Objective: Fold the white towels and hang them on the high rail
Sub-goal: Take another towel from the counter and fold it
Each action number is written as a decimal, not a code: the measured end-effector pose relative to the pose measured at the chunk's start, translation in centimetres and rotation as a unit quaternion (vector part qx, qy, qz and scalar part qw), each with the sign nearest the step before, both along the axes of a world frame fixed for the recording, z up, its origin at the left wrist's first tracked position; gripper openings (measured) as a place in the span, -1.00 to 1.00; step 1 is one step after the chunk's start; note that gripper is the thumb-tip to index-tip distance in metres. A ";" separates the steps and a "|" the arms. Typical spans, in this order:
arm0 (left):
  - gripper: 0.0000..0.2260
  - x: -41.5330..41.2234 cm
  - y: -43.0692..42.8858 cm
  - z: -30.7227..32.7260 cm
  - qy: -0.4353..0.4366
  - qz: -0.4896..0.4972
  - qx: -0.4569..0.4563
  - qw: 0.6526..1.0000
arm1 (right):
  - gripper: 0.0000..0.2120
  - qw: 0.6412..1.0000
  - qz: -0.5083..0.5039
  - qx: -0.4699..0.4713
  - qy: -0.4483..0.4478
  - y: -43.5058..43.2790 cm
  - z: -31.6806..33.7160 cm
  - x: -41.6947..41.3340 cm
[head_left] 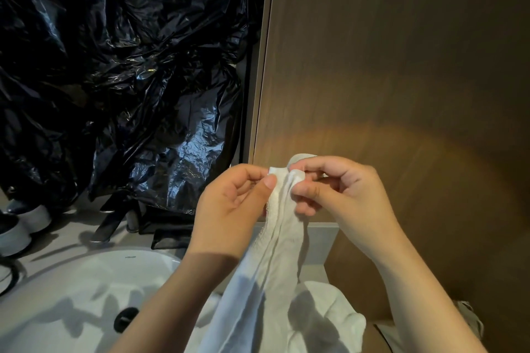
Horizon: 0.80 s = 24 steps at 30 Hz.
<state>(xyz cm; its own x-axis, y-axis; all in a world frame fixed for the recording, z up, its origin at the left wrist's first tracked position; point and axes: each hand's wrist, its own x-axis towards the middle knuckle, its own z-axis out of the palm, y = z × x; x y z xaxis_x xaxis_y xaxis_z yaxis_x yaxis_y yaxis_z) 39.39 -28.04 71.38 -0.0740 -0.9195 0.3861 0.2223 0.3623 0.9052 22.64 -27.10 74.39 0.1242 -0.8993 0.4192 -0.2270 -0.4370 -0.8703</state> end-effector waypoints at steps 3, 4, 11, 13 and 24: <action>-0.90 -0.1 -0.2 0.0 -0.008 -0.001 0.001 1.000 | -0.80 0.990 -0.086 -0.073 0.086 -1.0 -0.3 0.3; -0.90 -0.1 -0.3 0.0 -0.010 0.002 0.004 1.000 | -0.77 0.986 -0.102 -0.085 0.100 -1.3 -0.4 0.3; -0.87 0.1 -1.1 0.4 -0.022 0.022 0.029 0.999 | -0.77 0.988 -0.084 -0.080 0.099 -1.0 -0.3 0.4; -0.86 0.1 -1.4 0.5 -0.013 0.017 0.042 0.999 | -0.83 0.993 -0.042 -0.066 0.093 -0.6 0.1 0.3; -0.77 0.2 -1.5 0.4 0.004 -0.032 0.037 0.999 | -0.94 0.991 -0.090 -0.057 0.083 -1.0 -0.3 0.4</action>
